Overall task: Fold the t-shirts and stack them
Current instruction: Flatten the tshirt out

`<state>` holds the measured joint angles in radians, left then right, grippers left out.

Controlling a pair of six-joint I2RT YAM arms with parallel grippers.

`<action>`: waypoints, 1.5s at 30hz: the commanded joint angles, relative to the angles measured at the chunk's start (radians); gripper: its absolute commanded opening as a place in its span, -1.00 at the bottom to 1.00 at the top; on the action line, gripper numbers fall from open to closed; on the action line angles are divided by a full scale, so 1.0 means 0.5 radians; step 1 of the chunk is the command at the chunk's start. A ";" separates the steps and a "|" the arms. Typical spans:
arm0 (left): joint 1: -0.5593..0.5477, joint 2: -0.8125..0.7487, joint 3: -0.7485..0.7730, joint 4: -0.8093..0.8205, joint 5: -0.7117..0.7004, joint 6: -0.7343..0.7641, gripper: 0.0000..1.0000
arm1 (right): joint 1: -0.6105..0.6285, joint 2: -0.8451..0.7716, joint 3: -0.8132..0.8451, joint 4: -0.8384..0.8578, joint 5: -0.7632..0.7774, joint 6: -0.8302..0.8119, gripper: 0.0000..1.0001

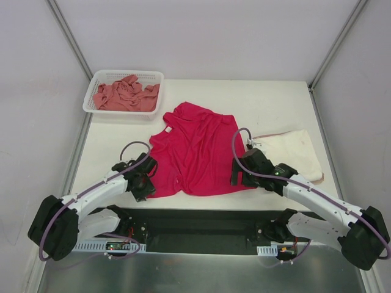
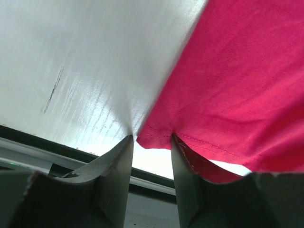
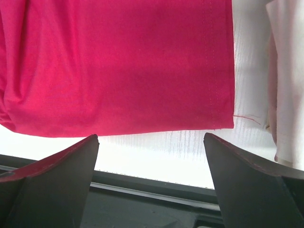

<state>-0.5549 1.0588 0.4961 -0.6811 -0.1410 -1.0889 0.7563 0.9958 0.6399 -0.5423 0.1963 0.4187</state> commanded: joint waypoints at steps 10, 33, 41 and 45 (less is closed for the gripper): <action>0.039 0.401 0.146 0.046 -0.286 0.101 -1.00 | 0.000 -0.068 -0.083 -0.026 -0.018 0.059 0.93; 0.511 -0.246 -0.038 -0.193 -0.577 -0.015 -1.00 | 0.074 0.018 -0.083 -0.348 0.377 0.552 0.96; 0.689 -0.344 0.106 -0.353 -0.838 -0.080 -1.00 | 0.055 -0.013 -0.138 -0.358 0.586 0.727 0.97; 0.800 -0.369 0.161 -0.350 -0.875 -0.034 -1.00 | 0.031 0.064 -0.120 -0.272 0.556 0.691 0.98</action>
<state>-0.1905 0.8936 0.5259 -0.8124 -0.5014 -1.1107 0.7837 1.0092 0.5724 -0.7010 0.4313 0.7349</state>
